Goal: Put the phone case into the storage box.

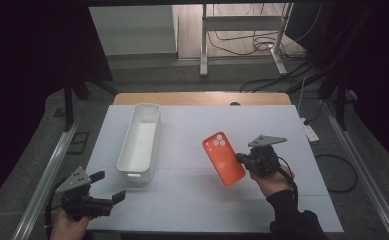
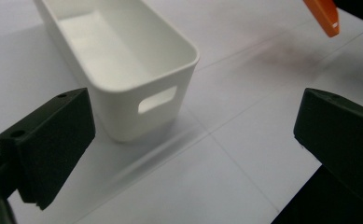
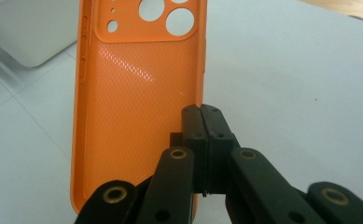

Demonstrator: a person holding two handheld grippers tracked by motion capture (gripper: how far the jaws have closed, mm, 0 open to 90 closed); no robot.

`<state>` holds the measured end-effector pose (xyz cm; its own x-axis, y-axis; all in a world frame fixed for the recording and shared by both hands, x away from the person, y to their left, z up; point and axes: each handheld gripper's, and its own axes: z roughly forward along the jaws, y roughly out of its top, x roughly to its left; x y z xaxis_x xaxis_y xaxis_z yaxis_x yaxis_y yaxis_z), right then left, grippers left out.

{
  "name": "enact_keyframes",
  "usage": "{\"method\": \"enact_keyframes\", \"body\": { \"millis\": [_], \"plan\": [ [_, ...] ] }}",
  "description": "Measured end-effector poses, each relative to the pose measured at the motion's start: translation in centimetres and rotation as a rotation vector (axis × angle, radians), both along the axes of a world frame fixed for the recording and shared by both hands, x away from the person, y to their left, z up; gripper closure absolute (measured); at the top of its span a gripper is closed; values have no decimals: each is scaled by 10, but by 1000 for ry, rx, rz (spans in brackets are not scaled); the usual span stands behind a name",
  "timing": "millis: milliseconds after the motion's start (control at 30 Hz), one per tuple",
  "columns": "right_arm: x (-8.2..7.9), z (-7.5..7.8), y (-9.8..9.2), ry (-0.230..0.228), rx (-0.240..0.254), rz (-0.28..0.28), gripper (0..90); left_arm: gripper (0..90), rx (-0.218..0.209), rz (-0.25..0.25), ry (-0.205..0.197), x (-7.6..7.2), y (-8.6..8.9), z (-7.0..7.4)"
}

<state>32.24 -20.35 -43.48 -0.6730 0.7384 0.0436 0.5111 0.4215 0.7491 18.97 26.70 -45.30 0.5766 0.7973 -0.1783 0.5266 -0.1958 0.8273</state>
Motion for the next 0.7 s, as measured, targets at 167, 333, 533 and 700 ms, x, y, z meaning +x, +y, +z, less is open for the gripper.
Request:
{"method": "enact_keyframes", "body": {
  "millis": [167,333,533,700],
  "plan": [
    [-2,3,0,-18,13,-2,894,0,-26,-32,-2,6,-8,2],
    [-2,4,-1,-26,24,-5,894,0,-45,-60,3,13,-16,4],
    [-3,6,-1,-29,37,-2,894,0,-63,-89,9,24,-26,9],
    [-4,8,-1,-31,48,0,894,0,-74,-109,18,31,-33,13]
  ]
}}
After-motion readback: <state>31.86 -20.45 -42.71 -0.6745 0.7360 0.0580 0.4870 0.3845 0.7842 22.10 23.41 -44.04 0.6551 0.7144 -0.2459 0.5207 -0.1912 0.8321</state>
